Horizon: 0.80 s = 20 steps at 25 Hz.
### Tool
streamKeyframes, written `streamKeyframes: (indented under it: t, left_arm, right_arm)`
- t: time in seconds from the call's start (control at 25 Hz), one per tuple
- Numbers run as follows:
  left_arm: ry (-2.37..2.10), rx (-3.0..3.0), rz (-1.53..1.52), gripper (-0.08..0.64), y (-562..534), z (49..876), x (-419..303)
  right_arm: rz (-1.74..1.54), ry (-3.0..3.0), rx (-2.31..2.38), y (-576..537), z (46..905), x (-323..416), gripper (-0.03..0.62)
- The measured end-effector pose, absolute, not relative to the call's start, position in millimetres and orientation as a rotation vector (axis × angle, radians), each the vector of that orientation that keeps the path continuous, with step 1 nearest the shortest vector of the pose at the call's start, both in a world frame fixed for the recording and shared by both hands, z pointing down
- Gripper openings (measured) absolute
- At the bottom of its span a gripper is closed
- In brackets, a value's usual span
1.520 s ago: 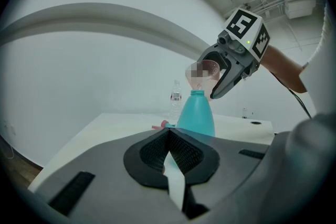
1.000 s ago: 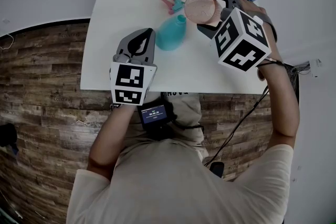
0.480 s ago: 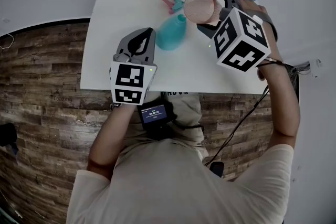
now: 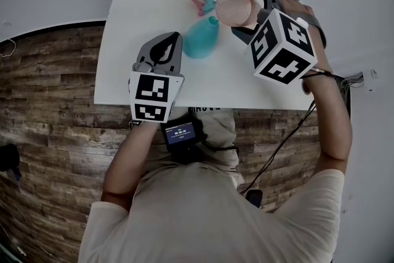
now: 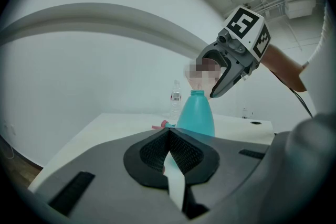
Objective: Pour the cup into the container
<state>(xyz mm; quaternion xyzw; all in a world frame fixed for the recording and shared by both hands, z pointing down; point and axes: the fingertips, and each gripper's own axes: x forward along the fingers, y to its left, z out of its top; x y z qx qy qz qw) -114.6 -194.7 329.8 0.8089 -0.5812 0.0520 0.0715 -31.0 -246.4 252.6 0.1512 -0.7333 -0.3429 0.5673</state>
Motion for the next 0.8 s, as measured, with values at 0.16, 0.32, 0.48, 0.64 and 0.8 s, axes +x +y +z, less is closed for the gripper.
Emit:
streamKeyframes:
  t: [0.16,0.32,0.48,0.64,0.8]
  left_arm:
    - [-1.746,2.431,0.157,0.010,-194.9,330.8,-114.6]
    - [-1.746,2.431,0.156,0.011,-195.3,330.7,-114.6]
    - [-1.746,2.431,0.155,0.009,-195.3,330.9,-114.6]
    - [-1.746,2.431,0.156,0.009,-195.4,330.8,-114.5]
    - [-1.747,2.432,0.156,0.009,-195.3,330.4,-114.4]
  right_arm:
    - [-0.811,-1.718,0.354,-247.1,253.3,-30.7,0.367]
    - [-0.818,-1.713,0.355,-247.9,251.5,-30.9,0.367]
    - [-0.825,-1.708,0.357,-248.6,250.2,-31.2,0.367]
    - [-0.831,-1.705,0.360,-248.9,249.2,-31.4,0.367]
    - [-0.840,-1.699,0.364,-249.7,248.7,-30.9,0.367]
